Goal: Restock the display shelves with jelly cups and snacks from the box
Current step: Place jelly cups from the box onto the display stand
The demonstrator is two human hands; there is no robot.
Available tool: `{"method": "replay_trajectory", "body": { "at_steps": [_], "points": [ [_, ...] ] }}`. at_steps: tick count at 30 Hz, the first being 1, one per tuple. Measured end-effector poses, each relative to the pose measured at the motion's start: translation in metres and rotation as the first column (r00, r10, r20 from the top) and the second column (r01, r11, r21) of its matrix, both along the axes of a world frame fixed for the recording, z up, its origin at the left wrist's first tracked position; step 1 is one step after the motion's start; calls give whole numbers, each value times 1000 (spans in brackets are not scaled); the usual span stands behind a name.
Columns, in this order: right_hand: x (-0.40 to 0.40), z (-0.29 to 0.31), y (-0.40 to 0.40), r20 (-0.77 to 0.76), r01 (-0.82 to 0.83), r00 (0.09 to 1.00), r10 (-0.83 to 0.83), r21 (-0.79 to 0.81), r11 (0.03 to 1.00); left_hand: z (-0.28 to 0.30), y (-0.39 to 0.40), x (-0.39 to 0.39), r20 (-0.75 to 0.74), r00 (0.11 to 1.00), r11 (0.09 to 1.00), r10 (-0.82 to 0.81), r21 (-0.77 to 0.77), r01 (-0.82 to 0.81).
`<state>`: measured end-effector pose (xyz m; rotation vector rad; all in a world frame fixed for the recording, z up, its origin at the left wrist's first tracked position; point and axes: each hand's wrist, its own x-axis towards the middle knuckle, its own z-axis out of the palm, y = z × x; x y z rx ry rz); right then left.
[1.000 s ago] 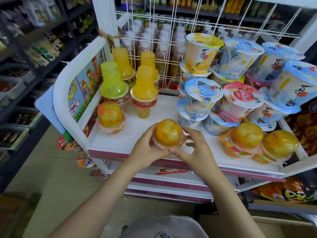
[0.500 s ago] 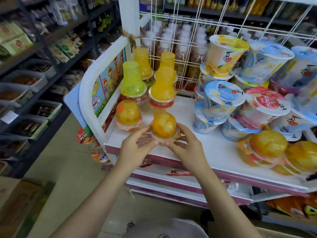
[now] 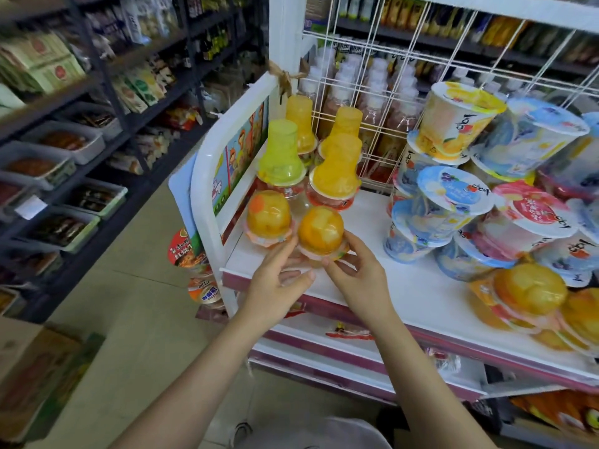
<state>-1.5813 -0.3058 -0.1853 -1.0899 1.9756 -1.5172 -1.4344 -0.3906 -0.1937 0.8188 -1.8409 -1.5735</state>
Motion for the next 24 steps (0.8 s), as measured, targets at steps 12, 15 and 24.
{"method": "replay_trajectory", "body": {
  "at_steps": [12, 15, 24],
  "points": [
    [2, -7, -4, 11, 21, 1000, -21, 19, 1000, 4, -1, 0, 111, 993, 999, -33, -32, 37],
    [1, -2, 7, -15, 66, 998, -65, 19, 998, 10, 12, 1, 90, 986, 964, 138, -242, -113],
    [-44, 27, 130, -181, 512, 825, -535, -161, 844, 34, 79, -96, 82, 967, 922, -239, -294, 253]
  ]
}}
